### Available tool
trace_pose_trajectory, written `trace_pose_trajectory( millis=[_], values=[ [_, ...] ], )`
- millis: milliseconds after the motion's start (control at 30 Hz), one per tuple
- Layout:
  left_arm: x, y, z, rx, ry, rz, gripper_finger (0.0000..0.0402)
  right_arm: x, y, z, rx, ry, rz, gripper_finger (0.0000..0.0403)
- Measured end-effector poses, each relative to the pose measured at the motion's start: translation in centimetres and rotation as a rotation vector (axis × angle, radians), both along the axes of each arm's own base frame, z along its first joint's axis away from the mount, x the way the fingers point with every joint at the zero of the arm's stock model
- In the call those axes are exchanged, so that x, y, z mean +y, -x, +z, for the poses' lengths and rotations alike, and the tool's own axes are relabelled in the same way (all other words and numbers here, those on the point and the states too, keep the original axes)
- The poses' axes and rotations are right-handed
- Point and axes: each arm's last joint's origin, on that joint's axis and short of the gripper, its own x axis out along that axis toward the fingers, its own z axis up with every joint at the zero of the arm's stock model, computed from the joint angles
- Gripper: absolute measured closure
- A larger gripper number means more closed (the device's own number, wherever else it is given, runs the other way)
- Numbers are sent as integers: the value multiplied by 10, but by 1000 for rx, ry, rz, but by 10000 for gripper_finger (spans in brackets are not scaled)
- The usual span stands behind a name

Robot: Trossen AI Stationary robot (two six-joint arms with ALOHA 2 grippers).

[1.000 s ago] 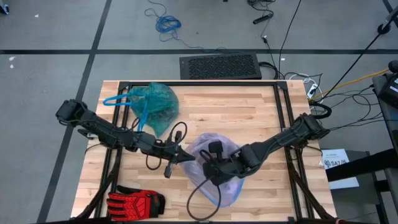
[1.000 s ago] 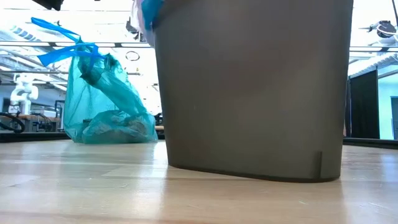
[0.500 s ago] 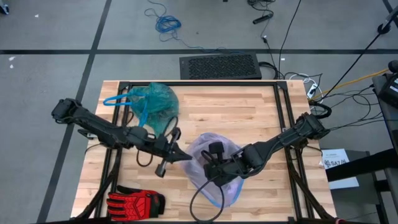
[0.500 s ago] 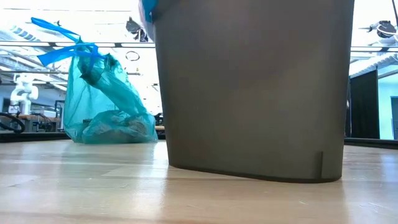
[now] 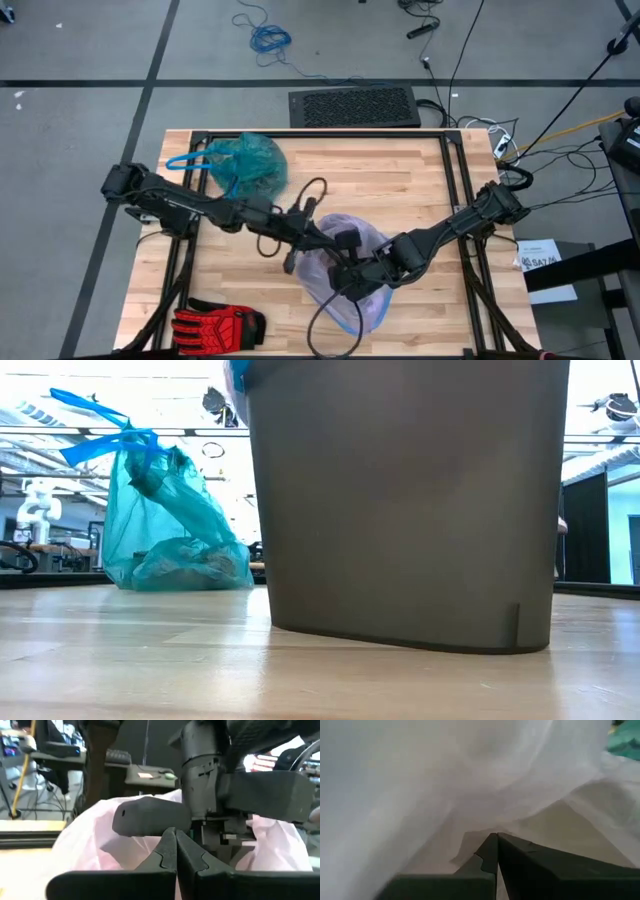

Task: Place trash/remove bag and relplace
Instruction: Insert the trash bag into the trash bin

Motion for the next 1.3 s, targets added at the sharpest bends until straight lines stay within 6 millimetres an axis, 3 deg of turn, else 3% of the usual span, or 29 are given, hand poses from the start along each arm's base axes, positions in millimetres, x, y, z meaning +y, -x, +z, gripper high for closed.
trace_pose_trajectory(
  millis=[200,333,833,1300],
  values=[
    [-1,-21,-10,100,-18,-8,402,3,3,0,12,-3,-5,403],
    [4,-26,-16,134,-35,96,401,7,2,3,-41,53,18,403],
    [6,-24,-21,190,-43,128,401,15,8,9,-108,196,24,403],
    [6,-24,-21,194,-45,125,401,10,21,41,-152,305,-32,403]
  ],
)
